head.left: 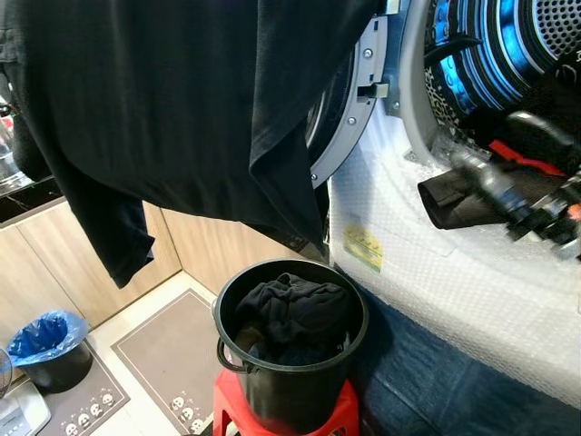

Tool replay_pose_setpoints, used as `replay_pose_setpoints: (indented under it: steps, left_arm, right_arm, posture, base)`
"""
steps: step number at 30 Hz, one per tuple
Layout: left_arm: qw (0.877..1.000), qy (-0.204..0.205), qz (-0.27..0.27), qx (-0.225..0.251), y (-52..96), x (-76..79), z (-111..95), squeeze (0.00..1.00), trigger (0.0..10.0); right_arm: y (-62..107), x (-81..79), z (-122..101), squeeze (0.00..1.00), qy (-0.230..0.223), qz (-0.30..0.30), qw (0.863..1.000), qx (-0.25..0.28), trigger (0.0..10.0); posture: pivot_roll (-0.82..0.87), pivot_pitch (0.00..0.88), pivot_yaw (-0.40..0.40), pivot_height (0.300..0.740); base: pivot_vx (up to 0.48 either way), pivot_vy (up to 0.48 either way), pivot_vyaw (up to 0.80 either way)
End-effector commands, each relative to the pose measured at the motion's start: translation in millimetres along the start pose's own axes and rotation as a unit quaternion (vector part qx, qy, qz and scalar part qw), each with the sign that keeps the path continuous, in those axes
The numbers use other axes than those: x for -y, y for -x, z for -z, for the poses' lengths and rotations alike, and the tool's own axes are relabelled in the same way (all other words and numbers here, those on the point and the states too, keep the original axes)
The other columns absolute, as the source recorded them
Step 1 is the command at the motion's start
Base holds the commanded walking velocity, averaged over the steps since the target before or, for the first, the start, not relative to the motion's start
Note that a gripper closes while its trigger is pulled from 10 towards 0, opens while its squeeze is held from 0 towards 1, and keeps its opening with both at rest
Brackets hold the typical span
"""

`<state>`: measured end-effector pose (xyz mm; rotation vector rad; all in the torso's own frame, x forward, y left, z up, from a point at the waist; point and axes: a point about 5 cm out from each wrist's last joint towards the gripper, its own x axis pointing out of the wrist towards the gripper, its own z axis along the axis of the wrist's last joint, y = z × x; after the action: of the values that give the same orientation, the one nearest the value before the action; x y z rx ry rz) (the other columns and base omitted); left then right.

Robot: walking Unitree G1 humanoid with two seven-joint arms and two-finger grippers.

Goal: Clothes washing

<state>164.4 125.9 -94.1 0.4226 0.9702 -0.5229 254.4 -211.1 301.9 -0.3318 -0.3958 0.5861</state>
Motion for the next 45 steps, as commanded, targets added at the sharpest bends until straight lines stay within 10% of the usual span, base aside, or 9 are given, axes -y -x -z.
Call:
replay_pose_setpoints:
  steps: [1, 11, 24, 25, 26, 27, 28, 45]
  left_arm:
    - [1.000, 0.005, 0.002, -0.019, 1.6, -0.4, 9.4, 0.00, 10.0]
    - [1.000, 0.007, 0.003, -0.020, 1.6, 2.2, 10.9, 0.00, 10.0]
    - [1.000, 0.011, 0.003, -0.020, 1.7, 1.9, 10.8, 0.00, 10.0]
    - [1.000, 0.008, 0.004, -0.020, 1.7, 1.8, 10.7, 0.00, 10.0]
    - [1.000, 0.005, 0.005, -0.020, 1.6, 1.9, 10.5, 0.00, 10.0]
    - [1.000, 0.005, 0.005, -0.020, 1.6, 1.9, 10.5, 0.00, 10.0]
    - [1.000, 0.005, 0.005, -0.020, 1.6, 1.7, 10.4, 0.00, 10.0]
    - [1.000, -0.001, 0.008, -0.020, 1.5, 1.7, 9.8, 0.00, 10.0]
  right_arm:
    - [-3.3, -5.8, 8.3, 0.00, 0.025, 0.004, 0.999, -0.032, 10.0]
    - [-6.3, -7.9, 47.6, 0.00, 0.116, 0.058, 0.981, -0.143, 10.0]
    - [-2.9, 1.9, 50.1, 0.00, 0.152, 0.083, 0.971, -0.162, 10.0]
    - [-2.2, 2.3, 50.9, 0.00, 0.152, 0.089, 0.970, -0.167, 8.1]
    - [-1.2, 2.9, 52.1, 0.00, 0.155, 0.098, 0.968, -0.172, 2.1]
    - [-1.2, 2.9, 52.1, 0.00, 0.155, 0.098, 0.968, -0.172, 2.1]
    - [-1.3, 3.0, 52.4, 0.00, 0.157, 0.101, 0.967, -0.172, 0.0]
    - [-1.7, 6.8, 47.4, 0.00, 0.177, 0.117, 0.963, -0.164, 0.0]
  posture:
    - [-0.23, 0.000, 0.084, 0.740]
    - [-0.21, 0.000, 0.071, 0.740]
    - [-0.23, 0.000, 0.067, 0.740]
    - [-0.23, 0.000, 0.071, 0.740]
    - [-0.23, 0.000, 0.072, 0.740]
    - [-0.23, 0.000, 0.072, 0.740]
    - [-0.24, 0.000, 0.074, 0.740]
    - [-0.24, 0.000, 0.080, 0.740]
  base:
    - [0.000, 0.000, 0.00]
    - [0.000, 0.000, 0.00]
    - [0.000, 0.000, 0.00]
    - [0.000, 0.000, 0.00]
    - [0.000, 0.000, 0.00]
    - [0.000, 0.000, 0.00]
    - [0.000, 0.000, 0.00]
    - [0.000, 0.000, 0.00]
